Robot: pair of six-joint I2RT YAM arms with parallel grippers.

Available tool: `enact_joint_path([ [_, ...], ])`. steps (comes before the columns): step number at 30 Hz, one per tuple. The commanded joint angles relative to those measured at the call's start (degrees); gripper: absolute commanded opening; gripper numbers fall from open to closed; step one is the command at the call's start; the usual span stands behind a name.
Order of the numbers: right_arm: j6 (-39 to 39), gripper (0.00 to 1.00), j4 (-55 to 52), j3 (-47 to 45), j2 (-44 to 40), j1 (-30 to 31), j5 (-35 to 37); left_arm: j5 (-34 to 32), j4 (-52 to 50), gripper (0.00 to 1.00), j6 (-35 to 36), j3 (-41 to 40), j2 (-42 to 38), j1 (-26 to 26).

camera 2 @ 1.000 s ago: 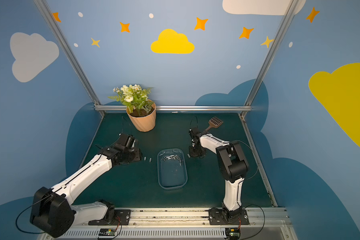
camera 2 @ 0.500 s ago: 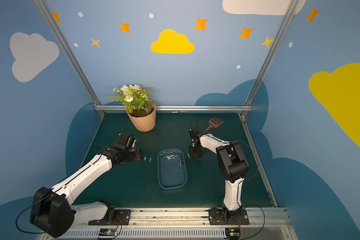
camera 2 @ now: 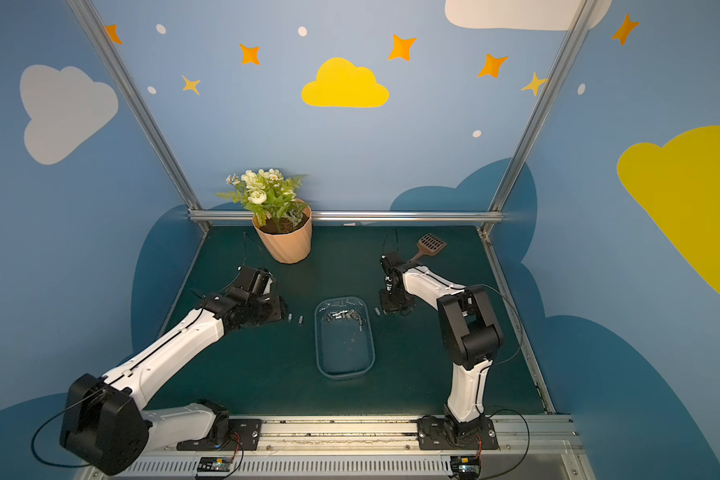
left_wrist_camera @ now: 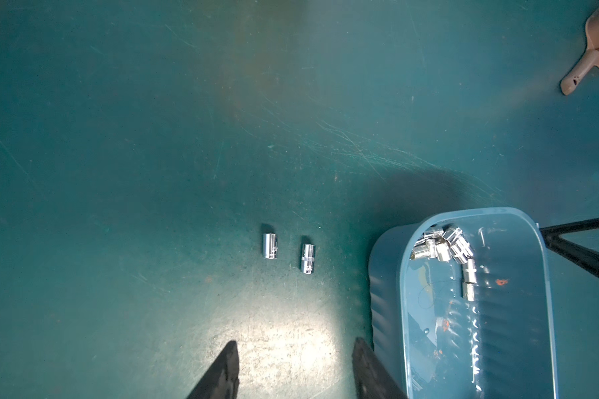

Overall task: Take out the socket from the storage box
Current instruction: Place the socket head at the center of the board.

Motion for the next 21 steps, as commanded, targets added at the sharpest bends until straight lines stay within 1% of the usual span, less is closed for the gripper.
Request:
enact_joint_path([
  [1,-0.4,0.23,-2.1,1.8,-2.9,-0.2,0.4,0.9,-0.1,0.54,0.9,-0.8,-0.9,0.2],
  [13,-0.5,0.23,-2.5,2.1,-3.6,-0.4,0.2,1.6,-0.1,0.54,0.9,-0.7,-1.4,0.2],
  [21,-0.4,0.23,-3.2,1.9,-5.9,-0.4,0.1,3.6,0.3,0.54,0.8,0.4,-1.3,-0.5],
])
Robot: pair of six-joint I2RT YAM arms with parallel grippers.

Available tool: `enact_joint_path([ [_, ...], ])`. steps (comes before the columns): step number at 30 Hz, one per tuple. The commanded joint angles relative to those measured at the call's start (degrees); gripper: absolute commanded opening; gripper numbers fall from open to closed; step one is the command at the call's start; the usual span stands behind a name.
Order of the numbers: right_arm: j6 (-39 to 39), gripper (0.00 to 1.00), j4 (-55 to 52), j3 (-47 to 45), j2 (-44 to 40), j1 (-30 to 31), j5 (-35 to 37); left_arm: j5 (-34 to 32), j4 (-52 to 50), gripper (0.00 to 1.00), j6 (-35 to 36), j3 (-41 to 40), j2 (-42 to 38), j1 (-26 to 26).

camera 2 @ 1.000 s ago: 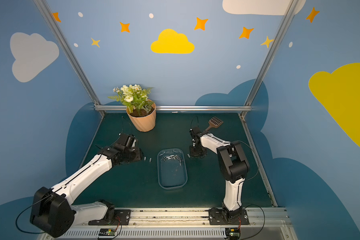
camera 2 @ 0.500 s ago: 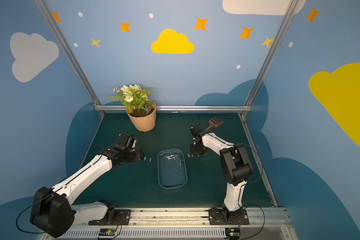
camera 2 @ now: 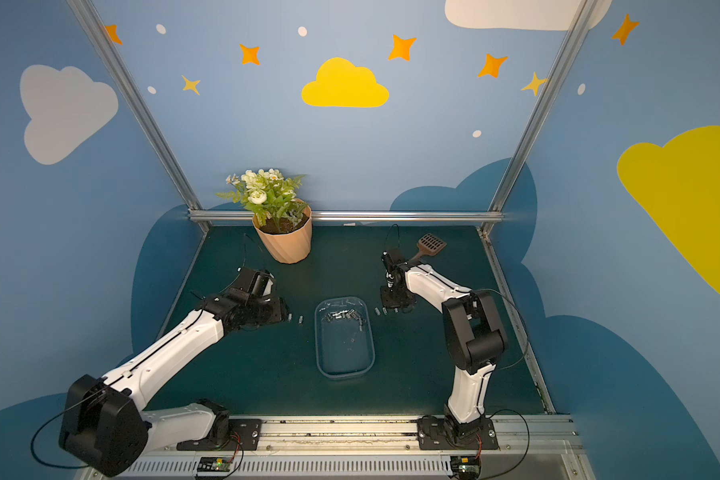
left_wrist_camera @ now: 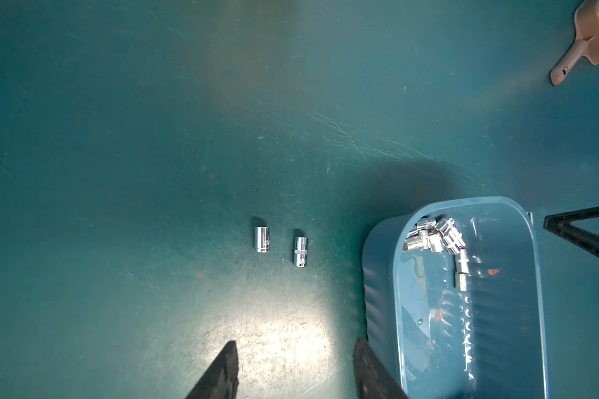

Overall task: Take out the socket from the storage box
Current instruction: Place the socket head at the center of the board, then pick up the socket head from the storage box.

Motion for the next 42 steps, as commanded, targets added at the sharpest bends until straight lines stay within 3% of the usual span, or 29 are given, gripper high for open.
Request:
enact_joint_path([
  [1,-0.2,0.23,-1.7,0.9,-3.4,-0.1,0.1,1.6,0.1,0.54,0.5,1.1,-0.8,-0.8],
  [8,-0.1,0.23,-2.6,0.3,-7.5,-0.1,-0.2,0.8,0.8,0.53,-0.4,5.5,2.7,-8.6],
  [14,0.1,0.23,-2.8,-2.0,-11.0,-0.3,-0.4,-0.2,0.8,0.52,-0.5,12.4,11.8,-16.3],
  [20,0.8,0.23,-2.3,-5.4,-13.8,-1.6,-1.2,1.4,0.7,0.51,-1.8,18.7,22.1,-20.4],
  [29,1.3,0.23,-1.5,-9.0,-16.2,-3.7,-2.6,5.2,0.6,0.51,-2.6,25.6,34.7,-23.7],
  [42,1.9,0.24,-0.3,-11.1,-17.3,-5.2,-3.6,8.1,1.2,0.48,-2.3,29.8,42.9,-24.7],
])
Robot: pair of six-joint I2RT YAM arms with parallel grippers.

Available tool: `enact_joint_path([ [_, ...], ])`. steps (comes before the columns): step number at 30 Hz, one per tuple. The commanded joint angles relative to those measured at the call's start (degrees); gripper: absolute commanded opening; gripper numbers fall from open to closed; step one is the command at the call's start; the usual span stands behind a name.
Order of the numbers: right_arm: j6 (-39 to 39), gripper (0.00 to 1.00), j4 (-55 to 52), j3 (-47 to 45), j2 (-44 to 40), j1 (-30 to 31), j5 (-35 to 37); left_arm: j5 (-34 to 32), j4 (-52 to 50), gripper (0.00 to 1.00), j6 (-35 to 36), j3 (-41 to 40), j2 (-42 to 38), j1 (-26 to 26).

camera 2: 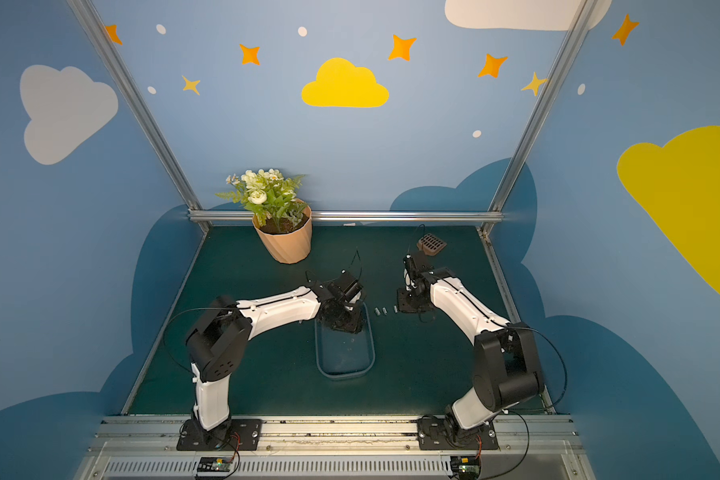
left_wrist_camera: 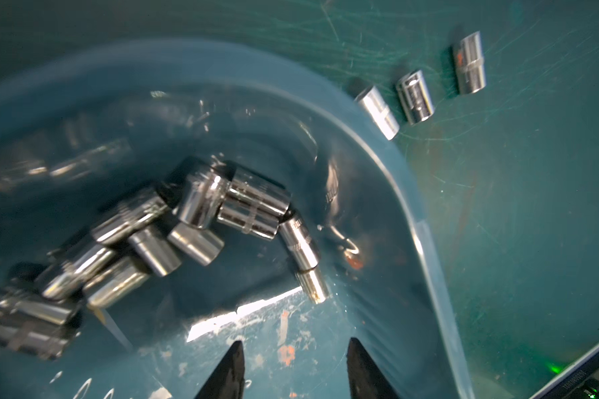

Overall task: Take out the socket from the storage box
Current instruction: Pick up the socket head from the storage box.

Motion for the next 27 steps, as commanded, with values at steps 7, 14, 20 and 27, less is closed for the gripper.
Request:
enact_joint_path([
  [7,0.8,0.23,0.5,-0.6,-0.8,-0.4,-1.1,1.8,-0.2,0.46,0.2,4.0,5.0,-0.3],
  [14,1.1,0.24,0.8,-0.8,-0.6,-0.5,-1.4,1.4,-1.1,0.43,0.5,5.8,7.8,-0.3],
  [20,1.1,0.23,1.0,-0.9,-0.3,-0.5,-1.6,-0.2,-3.3,0.36,1.2,6.9,8.7,-0.4],
  [27,1.3,0.23,1.4,-1.0,0.0,-0.5,-2.1,-2.4,-5.0,0.28,1.9,6.4,8.5,-0.4],
])
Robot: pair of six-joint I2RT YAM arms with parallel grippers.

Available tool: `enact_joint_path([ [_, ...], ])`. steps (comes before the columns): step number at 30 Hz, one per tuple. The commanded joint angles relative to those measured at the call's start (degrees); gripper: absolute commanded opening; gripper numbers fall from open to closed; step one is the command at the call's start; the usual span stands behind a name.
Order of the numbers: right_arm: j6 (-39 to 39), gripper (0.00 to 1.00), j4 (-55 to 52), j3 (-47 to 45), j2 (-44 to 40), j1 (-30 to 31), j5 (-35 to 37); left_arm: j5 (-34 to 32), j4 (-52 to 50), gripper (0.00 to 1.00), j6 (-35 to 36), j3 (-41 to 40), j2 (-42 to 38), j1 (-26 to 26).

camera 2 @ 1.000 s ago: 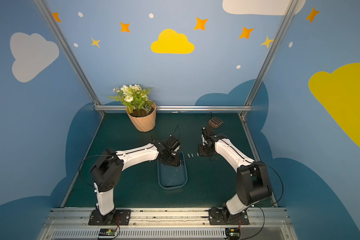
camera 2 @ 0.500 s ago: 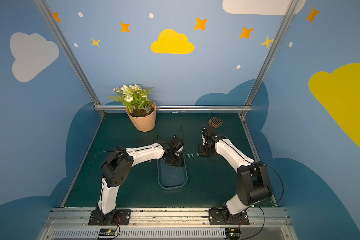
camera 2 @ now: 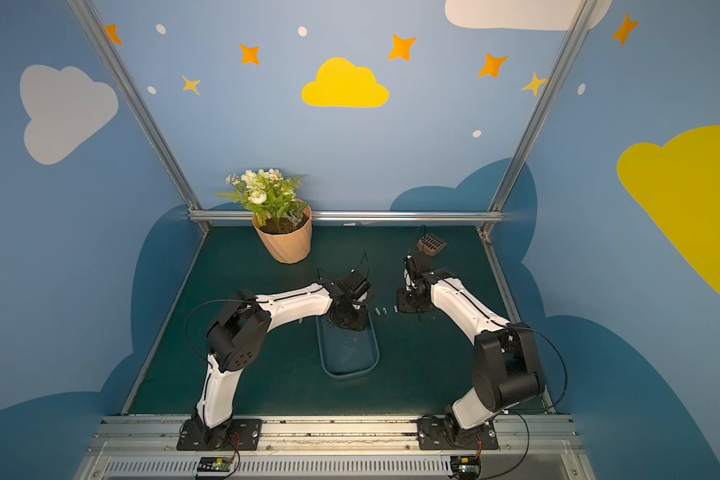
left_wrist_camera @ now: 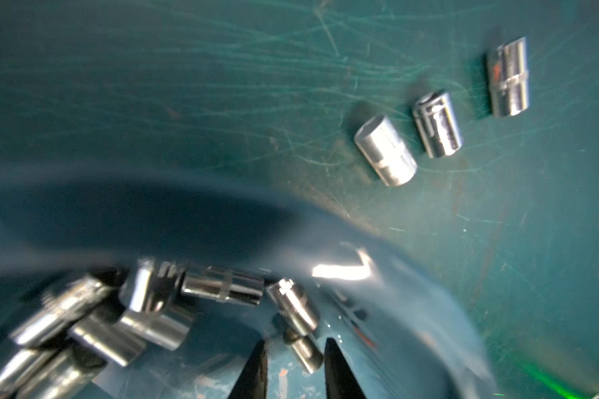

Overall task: Take out the socket from the storage box
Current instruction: Pick up the socket head from the storage box.

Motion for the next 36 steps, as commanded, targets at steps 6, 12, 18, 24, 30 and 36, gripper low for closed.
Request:
enact_joint_path([
  [6,0.6,0.23,0.4,-0.6,0.0,-0.3,-0.9,-2.6,-3.8,0.23,1.7,0.0,1.4,-0.2],
  [12,0.6,0.23,0.5,-0.6,0.0,-0.2,-1.1,-3.4,-4.0,0.2,2.5,0.1,1.4,-0.2],
  [18,0.6,0.23,0.5,-0.8,0.1,-0.2,-1.3,-2.8,-4.0,0.22,3.2,0.9,2.5,-0.3],
  [24,0.7,0.23,0.5,-1.0,-0.1,-0.2,-1.2,-3.3,-4.0,0.16,3.4,0.7,2.9,-0.6],
  [30,0.8,0.23,0.5,-1.3,-0.6,-0.2,-1.1,-4.0,-4.0,0.12,3.6,0.6,2.7,-0.6],
  [36,0.8,0.23,0.4,-1.4,-1.2,-0.3,-0.7,-7.4,-5.7,0.11,4.5,1.0,-1.8,-0.5],
])
